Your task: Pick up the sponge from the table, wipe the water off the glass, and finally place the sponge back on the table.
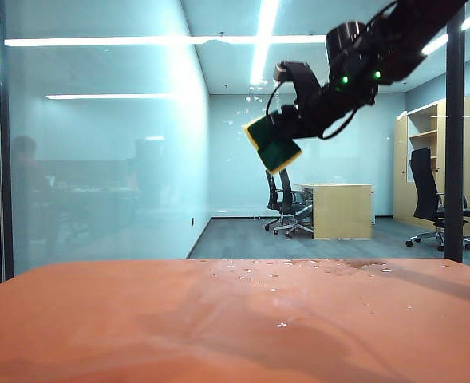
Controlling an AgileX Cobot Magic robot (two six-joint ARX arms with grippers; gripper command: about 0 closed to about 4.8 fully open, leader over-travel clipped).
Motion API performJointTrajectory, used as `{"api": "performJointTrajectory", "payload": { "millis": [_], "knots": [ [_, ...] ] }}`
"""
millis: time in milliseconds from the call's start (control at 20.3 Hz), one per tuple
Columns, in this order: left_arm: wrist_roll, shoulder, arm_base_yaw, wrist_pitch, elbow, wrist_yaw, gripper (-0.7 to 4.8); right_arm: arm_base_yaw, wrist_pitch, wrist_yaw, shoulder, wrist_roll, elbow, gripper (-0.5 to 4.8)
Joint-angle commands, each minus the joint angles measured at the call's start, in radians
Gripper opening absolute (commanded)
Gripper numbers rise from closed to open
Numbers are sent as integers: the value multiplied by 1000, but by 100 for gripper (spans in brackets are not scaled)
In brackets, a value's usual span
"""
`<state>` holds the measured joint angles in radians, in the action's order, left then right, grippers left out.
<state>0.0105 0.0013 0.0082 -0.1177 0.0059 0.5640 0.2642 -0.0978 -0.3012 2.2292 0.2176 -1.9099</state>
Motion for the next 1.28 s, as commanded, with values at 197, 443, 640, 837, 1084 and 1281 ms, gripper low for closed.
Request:
{"api": "performJointTrajectory", "payload": {
  "millis": [197, 443, 640, 837, 1084, 1281],
  "knots": [
    [8, 1, 0, 0, 3, -3, -5, 10, 24, 14, -30, -3, -142, -6],
    [9, 1, 0, 0, 3, -3, -5, 35, 19, 34, -64, 0, -164, -6],
    [9, 1, 0, -1, 3, -3, -5, 52, 14, 63, -63, 4, -176, -6],
    [9, 1, 0, 0, 3, -3, -5, 52, 37, 63, -11, 4, -175, -6],
    [8, 1, 0, -1, 3, -3, -5, 76, 86, 62, 52, 5, -175, -6],
    [8, 1, 0, 0, 3, -3, -5, 100, 141, 67, 81, 19, -175, -6]
  ]
}}
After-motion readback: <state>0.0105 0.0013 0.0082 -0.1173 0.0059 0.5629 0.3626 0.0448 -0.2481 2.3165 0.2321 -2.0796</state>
